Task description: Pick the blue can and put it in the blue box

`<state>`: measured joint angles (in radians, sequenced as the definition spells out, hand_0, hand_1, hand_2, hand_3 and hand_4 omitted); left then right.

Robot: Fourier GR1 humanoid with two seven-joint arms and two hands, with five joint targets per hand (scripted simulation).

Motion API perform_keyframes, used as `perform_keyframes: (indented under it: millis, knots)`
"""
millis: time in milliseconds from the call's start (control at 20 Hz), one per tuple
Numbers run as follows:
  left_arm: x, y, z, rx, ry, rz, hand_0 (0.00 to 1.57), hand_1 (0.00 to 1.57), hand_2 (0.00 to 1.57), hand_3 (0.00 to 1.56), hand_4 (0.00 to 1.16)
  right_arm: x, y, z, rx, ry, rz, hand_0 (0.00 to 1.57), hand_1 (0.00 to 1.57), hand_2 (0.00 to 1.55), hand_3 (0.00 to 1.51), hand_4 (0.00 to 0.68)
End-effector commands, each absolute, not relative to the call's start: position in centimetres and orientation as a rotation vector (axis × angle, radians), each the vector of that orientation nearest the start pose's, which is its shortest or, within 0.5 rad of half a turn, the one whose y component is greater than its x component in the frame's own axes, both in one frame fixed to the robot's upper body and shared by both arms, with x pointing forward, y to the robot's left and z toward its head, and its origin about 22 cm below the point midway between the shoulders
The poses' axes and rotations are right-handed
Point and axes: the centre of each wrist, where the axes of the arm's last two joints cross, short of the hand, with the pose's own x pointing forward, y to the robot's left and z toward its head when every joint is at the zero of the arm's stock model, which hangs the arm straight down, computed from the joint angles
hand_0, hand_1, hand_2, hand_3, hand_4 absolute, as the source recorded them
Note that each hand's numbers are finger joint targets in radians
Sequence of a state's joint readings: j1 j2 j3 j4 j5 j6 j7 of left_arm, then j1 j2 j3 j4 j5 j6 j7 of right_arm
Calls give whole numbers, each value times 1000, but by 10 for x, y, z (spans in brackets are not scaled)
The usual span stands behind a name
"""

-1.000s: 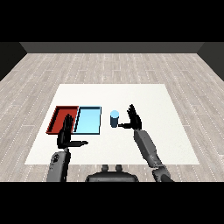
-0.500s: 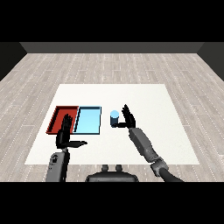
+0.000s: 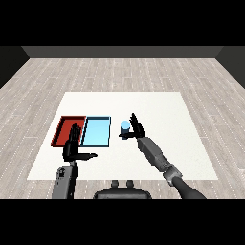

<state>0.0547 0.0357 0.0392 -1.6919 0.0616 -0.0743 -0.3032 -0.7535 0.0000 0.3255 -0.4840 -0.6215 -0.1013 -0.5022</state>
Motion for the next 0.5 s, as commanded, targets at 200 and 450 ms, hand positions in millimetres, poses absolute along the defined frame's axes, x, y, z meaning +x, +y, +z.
perform_keyframes:
  millis: [200, 450]
  knots:
    - [230, 258, 35, -25, -1940, 31, 0, 0, 0, 0, 0, 363, -115, -59, 317, -1527, -2, 0, 0, 0, 0, 0]
    - [221, 250, 29, -45, -1959, 30, 0, 0, 0, 0, 0, 371, -94, -36, 314, -1506, 20, 0, 0, 0, 0, 0]
